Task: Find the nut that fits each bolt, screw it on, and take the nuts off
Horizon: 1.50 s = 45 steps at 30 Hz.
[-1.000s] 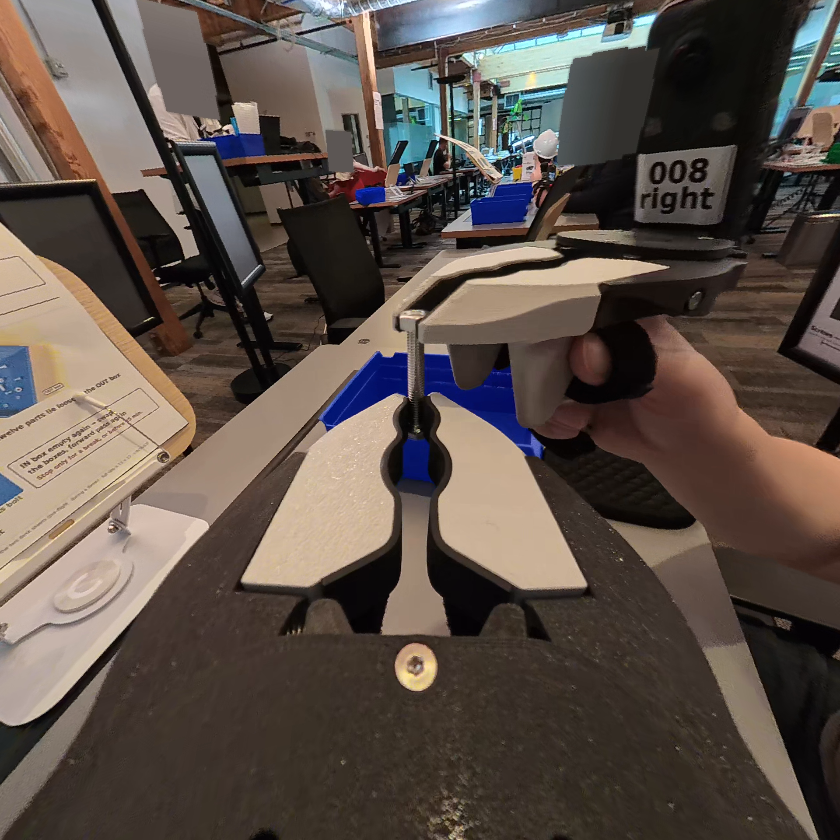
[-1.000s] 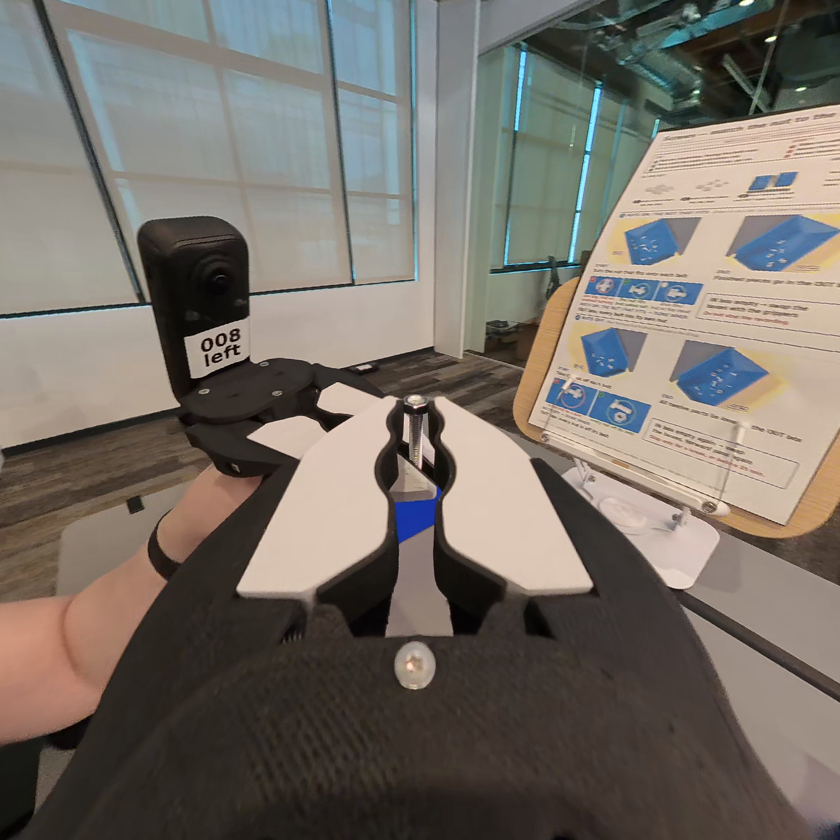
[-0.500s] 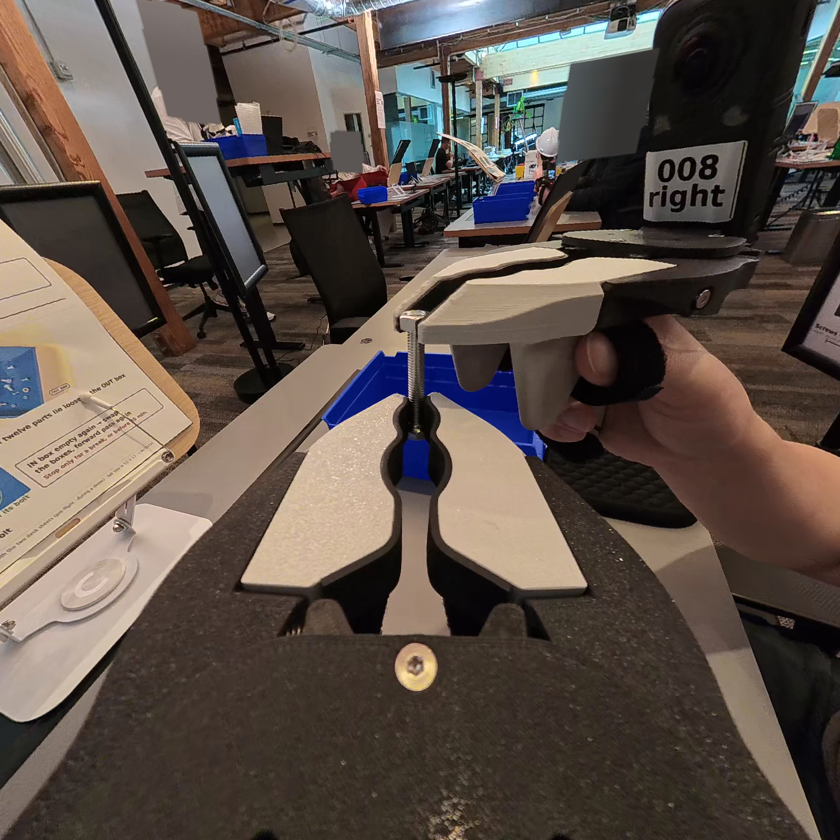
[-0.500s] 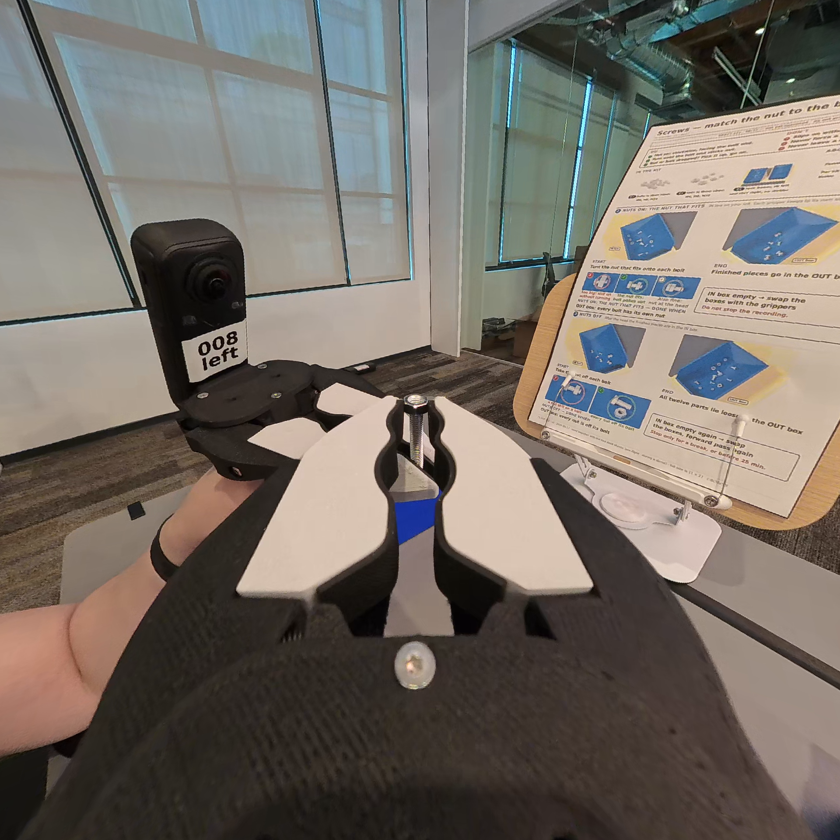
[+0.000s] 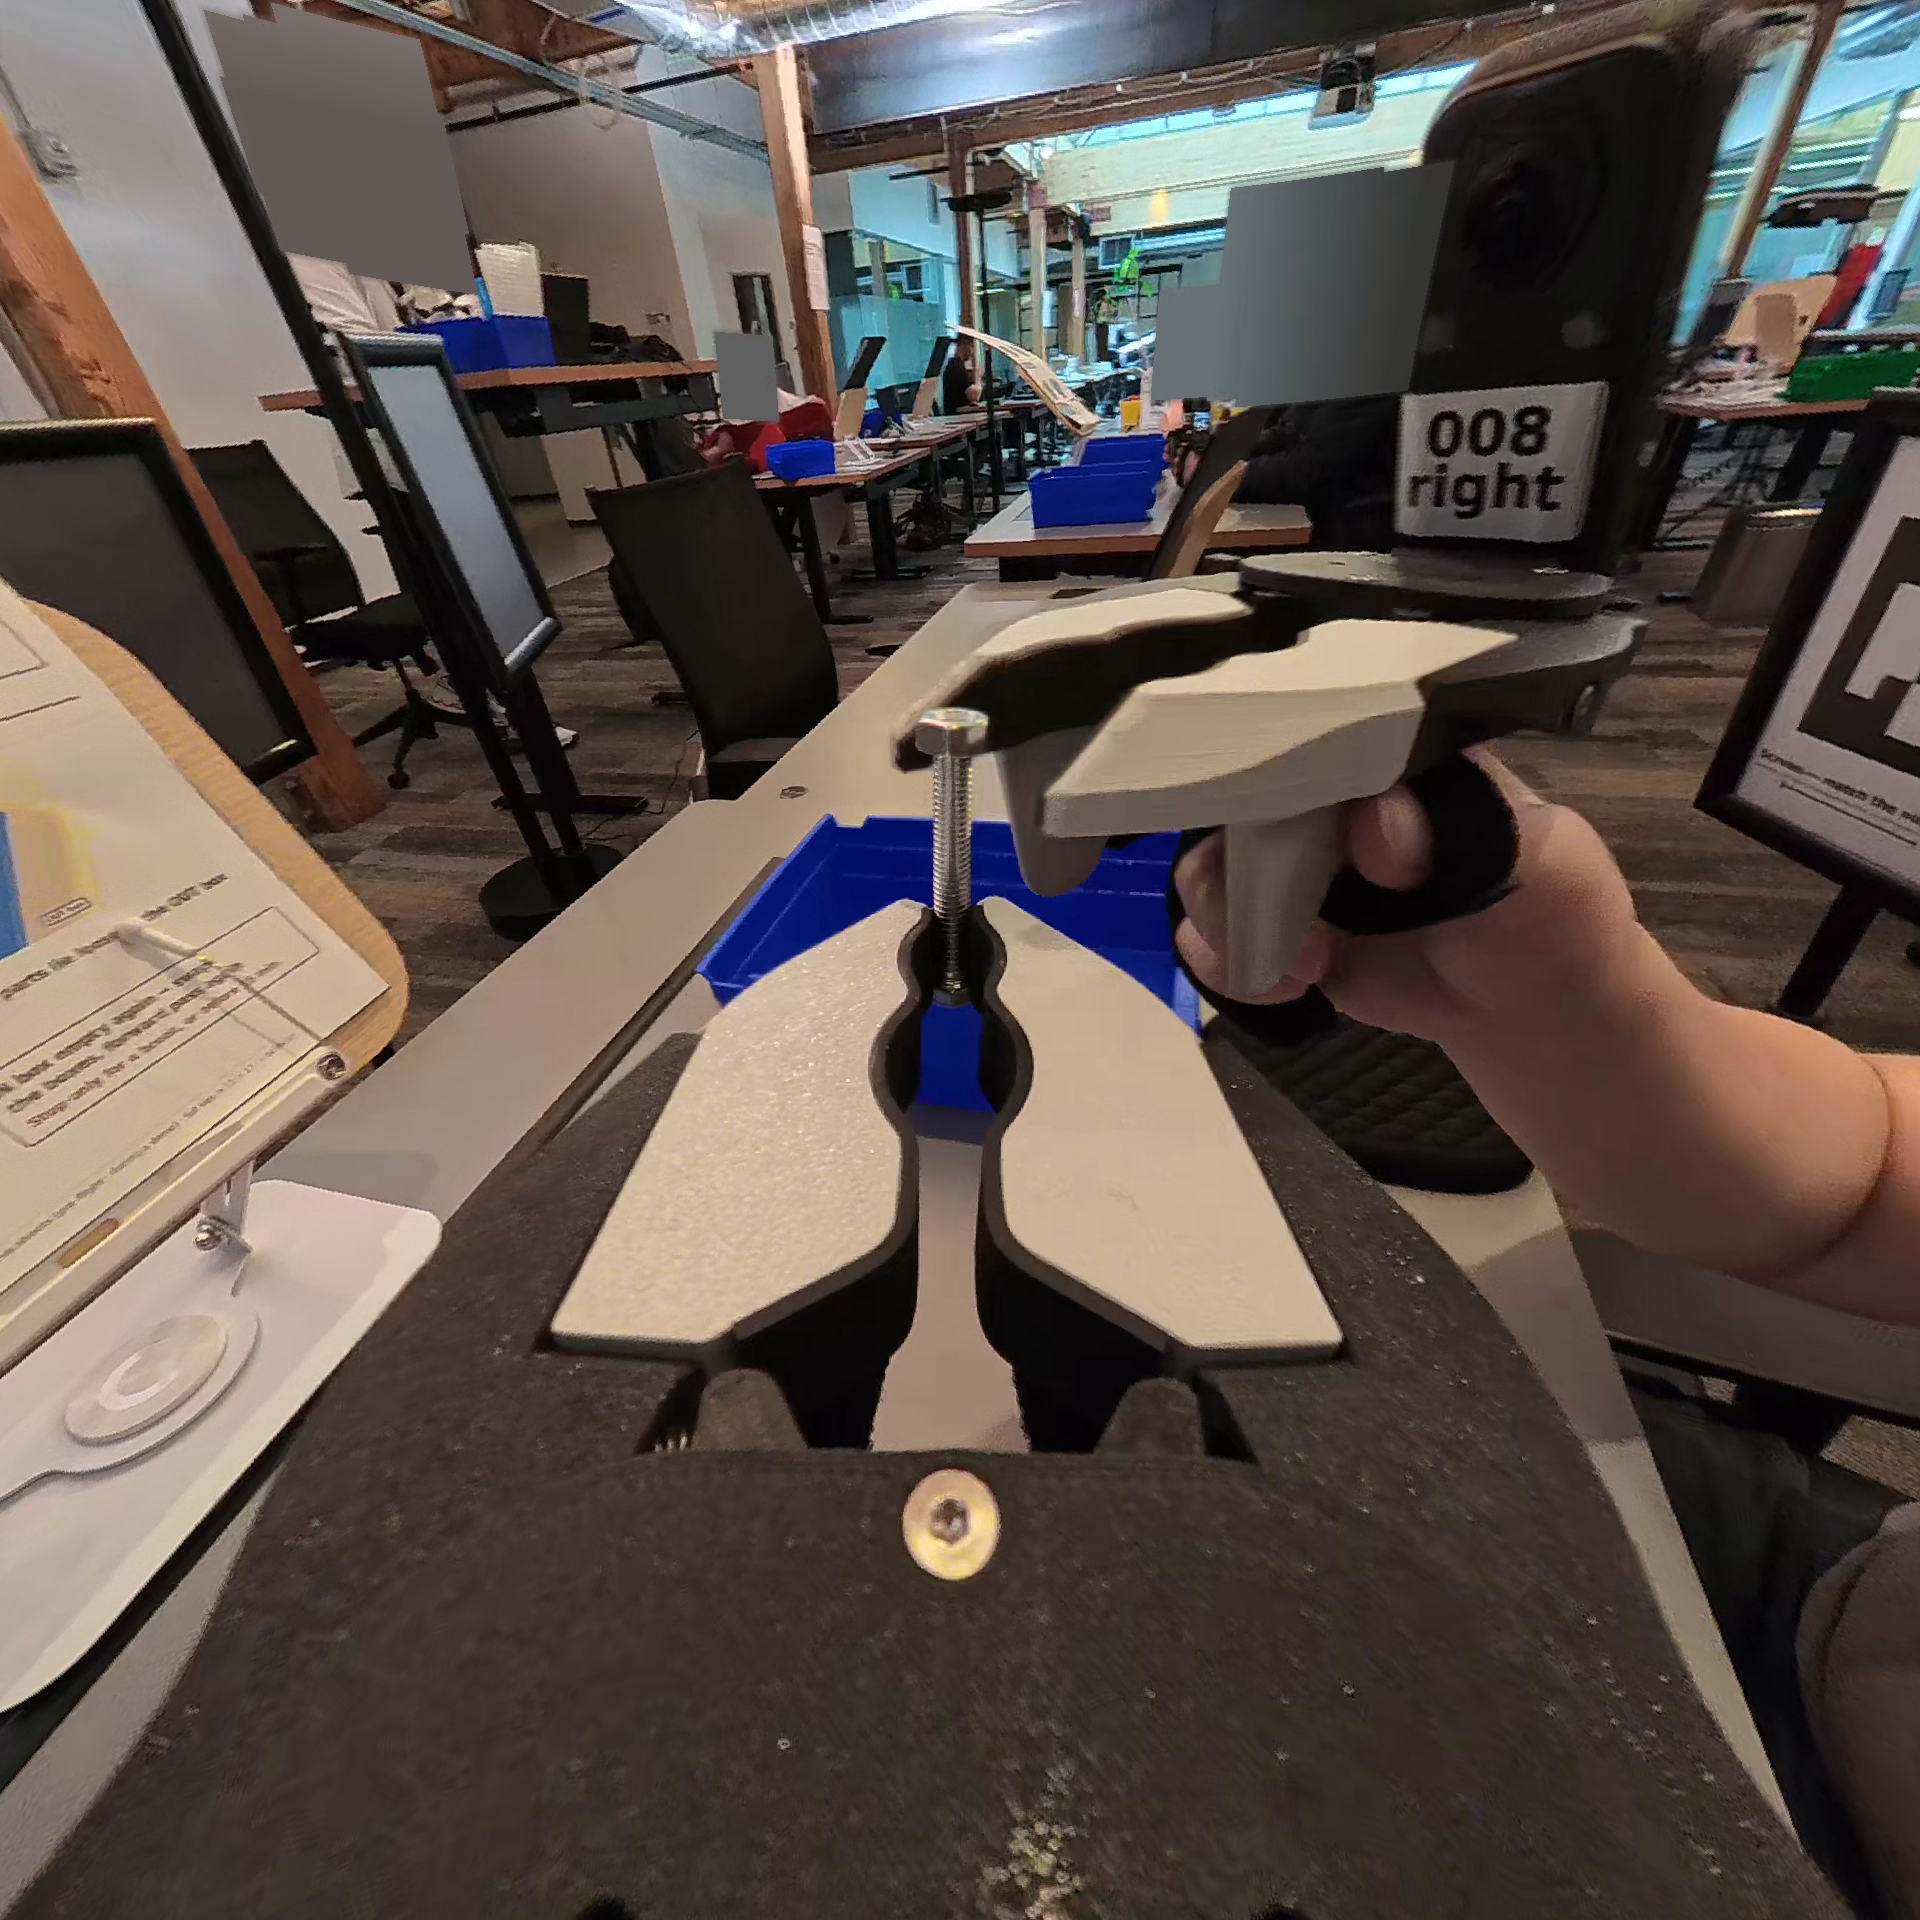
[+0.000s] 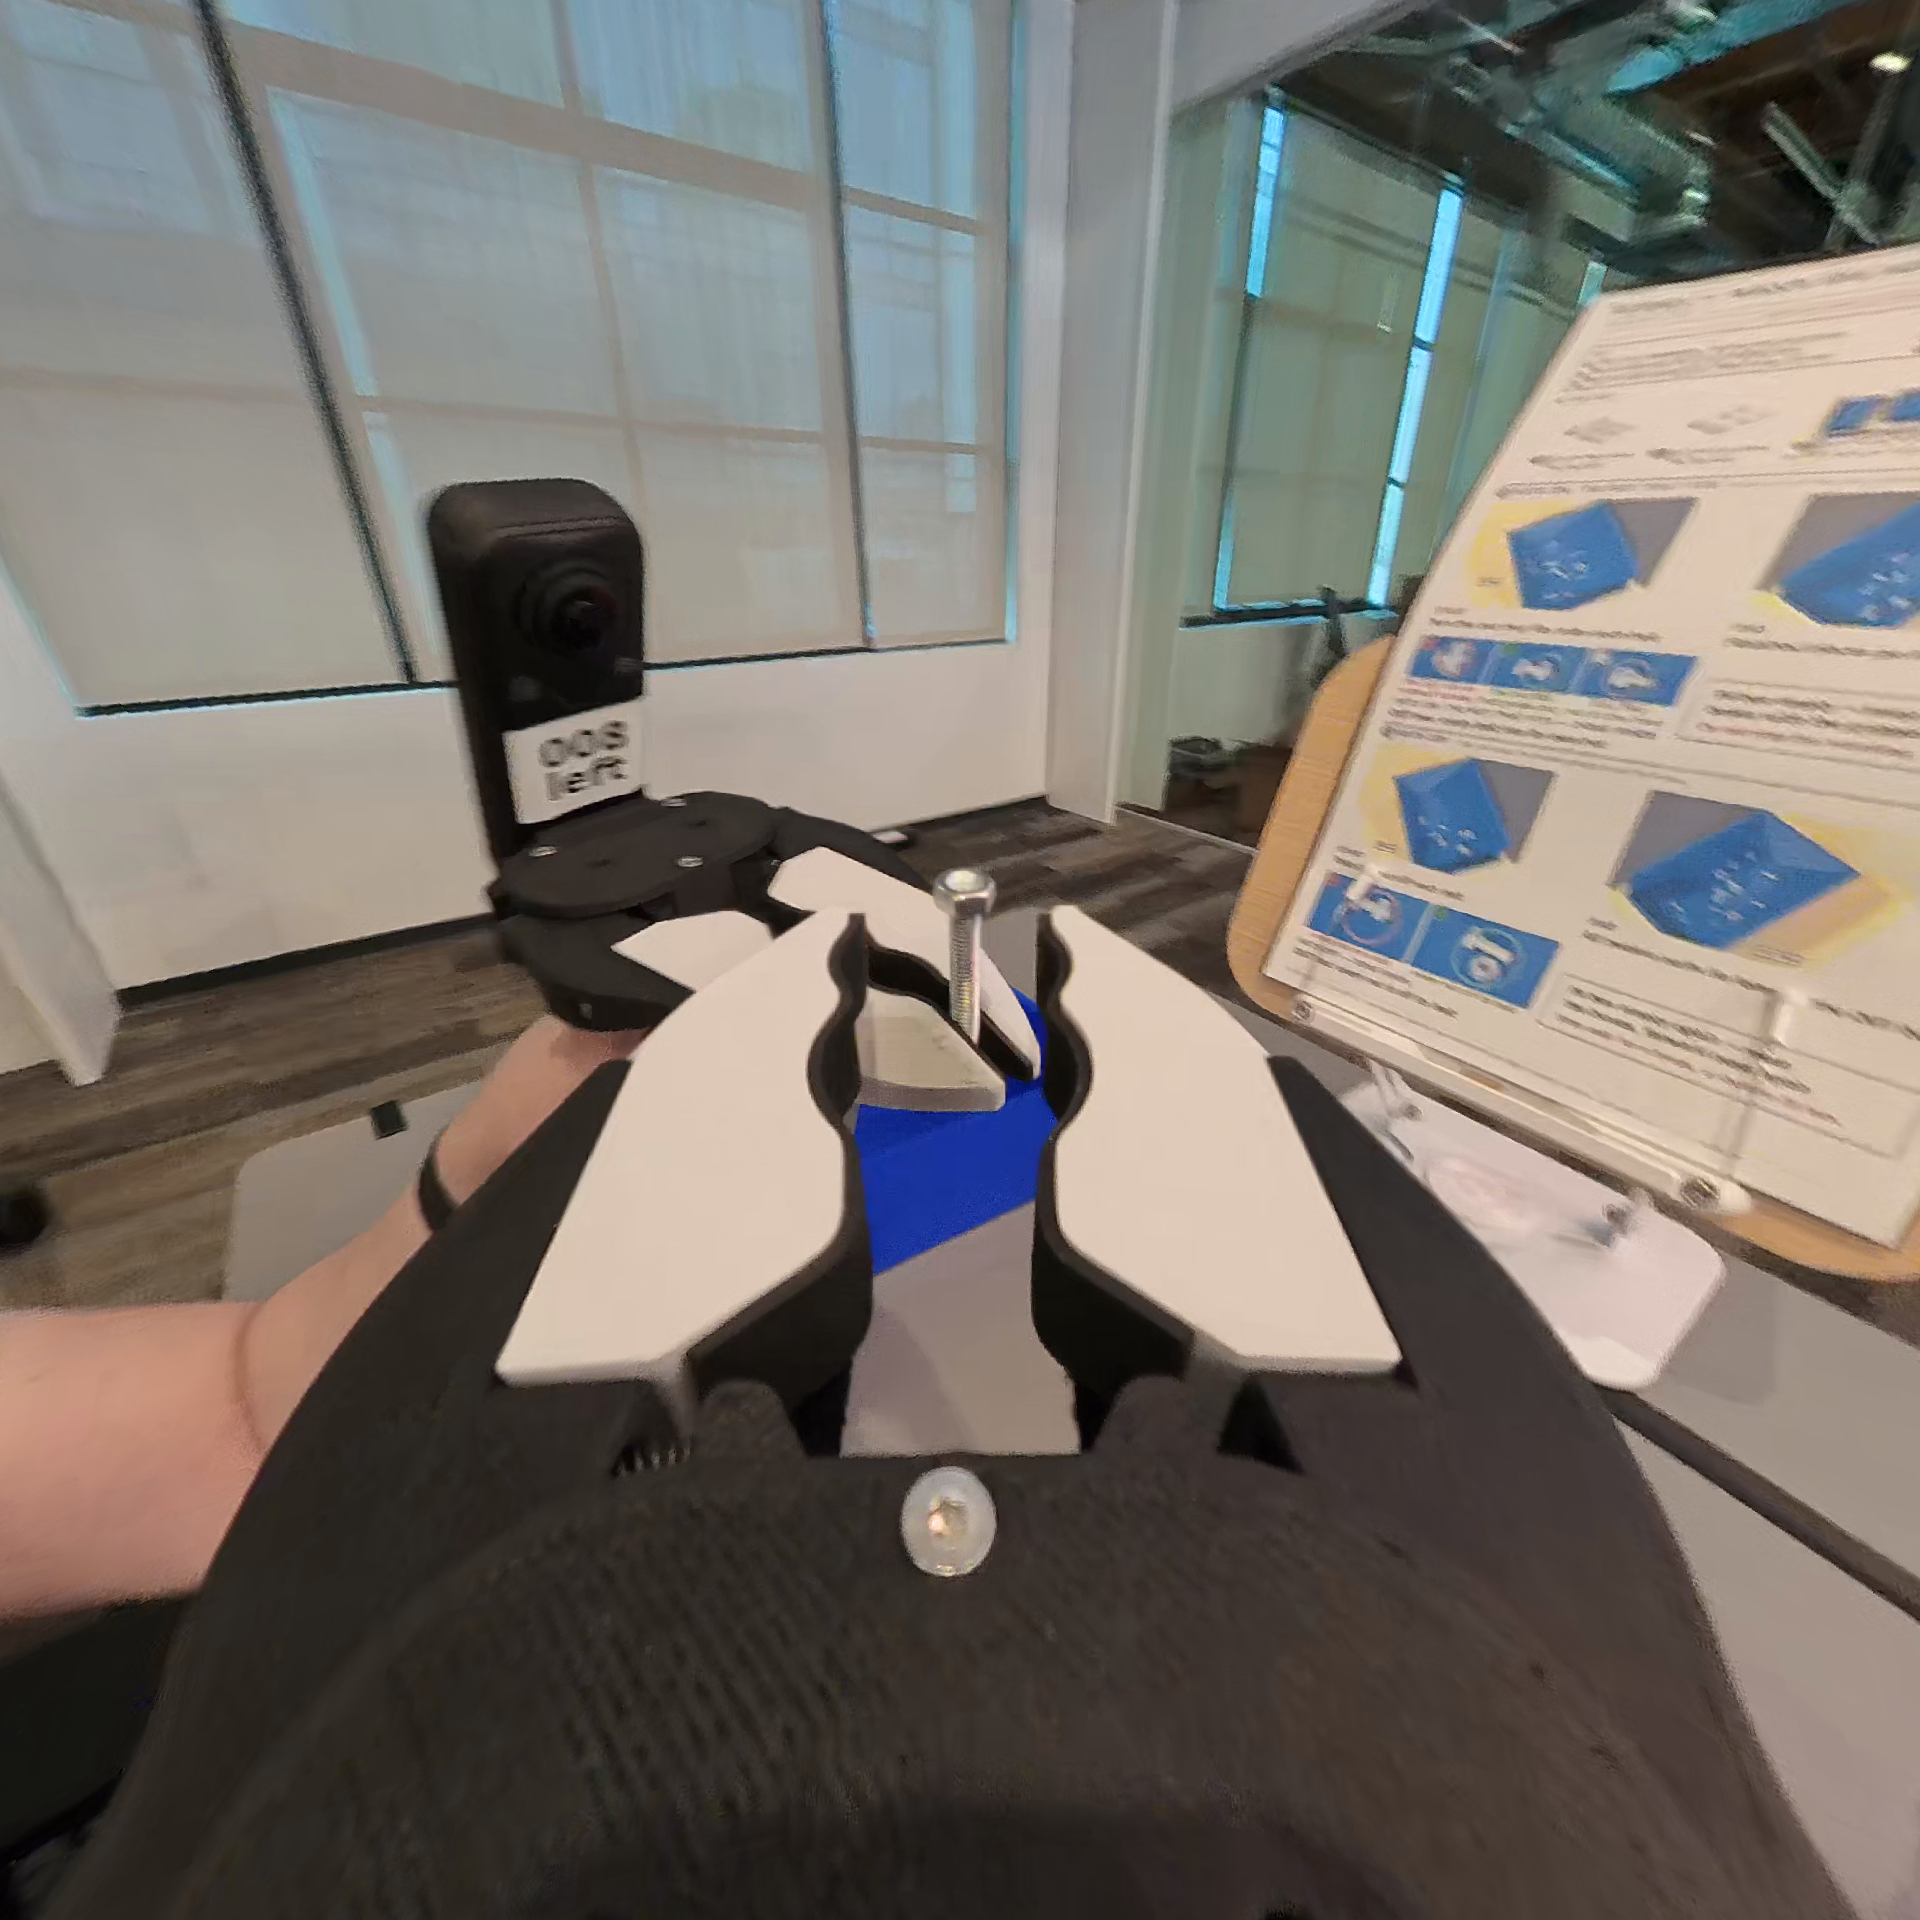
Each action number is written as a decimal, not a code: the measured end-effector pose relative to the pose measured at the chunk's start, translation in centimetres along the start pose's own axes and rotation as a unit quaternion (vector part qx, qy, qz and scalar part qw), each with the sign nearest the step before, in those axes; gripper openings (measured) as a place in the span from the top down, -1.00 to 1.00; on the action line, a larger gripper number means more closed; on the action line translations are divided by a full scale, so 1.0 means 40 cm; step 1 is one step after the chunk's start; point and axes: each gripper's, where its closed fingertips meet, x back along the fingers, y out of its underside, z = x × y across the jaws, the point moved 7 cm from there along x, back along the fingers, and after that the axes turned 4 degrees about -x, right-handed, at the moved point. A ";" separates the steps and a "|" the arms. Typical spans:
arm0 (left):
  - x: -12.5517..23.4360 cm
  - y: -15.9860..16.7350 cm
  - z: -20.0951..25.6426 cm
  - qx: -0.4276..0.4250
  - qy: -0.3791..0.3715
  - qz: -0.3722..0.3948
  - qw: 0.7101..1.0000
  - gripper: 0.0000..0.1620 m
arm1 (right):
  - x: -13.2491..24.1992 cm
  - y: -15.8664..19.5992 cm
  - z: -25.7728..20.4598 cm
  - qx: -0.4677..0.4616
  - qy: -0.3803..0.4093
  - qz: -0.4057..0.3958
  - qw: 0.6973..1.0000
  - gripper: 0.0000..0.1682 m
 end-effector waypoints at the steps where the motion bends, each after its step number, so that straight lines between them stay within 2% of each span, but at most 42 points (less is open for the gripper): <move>1: 0.001 -0.001 0.003 0.002 0.013 0.000 1.000 0.94 | 0.009 -0.005 -0.003 0.003 -0.025 0.007 1.000 0.56; 5: 0.006 -0.014 0.034 0.017 0.106 0.023 0.994 0.94 | 0.052 -0.038 0.001 0.013 -0.148 0.031 0.988 0.56; 7: 0.008 -0.021 0.049 0.028 0.147 0.038 0.988 0.94 | 0.066 -0.047 0.005 0.001 -0.211 0.026 0.977 0.62; 10: 0.006 -0.023 0.062 0.033 0.177 0.044 0.983 0.94 | 0.069 -0.052 0.000 -0.030 -0.279 0.025 0.960 0.64; 14: 0.005 -0.026 0.074 0.045 0.209 0.054 0.975 0.94 | 0.051 -0.039 0.006 -0.026 -0.264 0.012 0.964 0.67; 17: 0.002 -0.022 0.071 0.038 0.194 0.044 0.979 0.94 | 0.049 -0.036 -0.002 -0.037 -0.283 0.011 0.958 0.70; 34: -0.003 -0.017 0.066 0.042 0.183 0.035 0.982 0.94 | 0.041 -0.025 0.000 -0.045 -0.266 -0.002 0.963 0.79; 38: -0.004 -0.017 0.066 0.041 0.182 0.035 0.982 0.94 | 0.042 -0.027 0.004 -0.050 -0.266 0.000 0.963 0.86; 45: -0.006 -0.014 0.068 0.034 0.183 0.025 0.982 0.94 | 0.046 -0.026 0.006 -0.047 -0.273 -0.020 0.961 0.86</move>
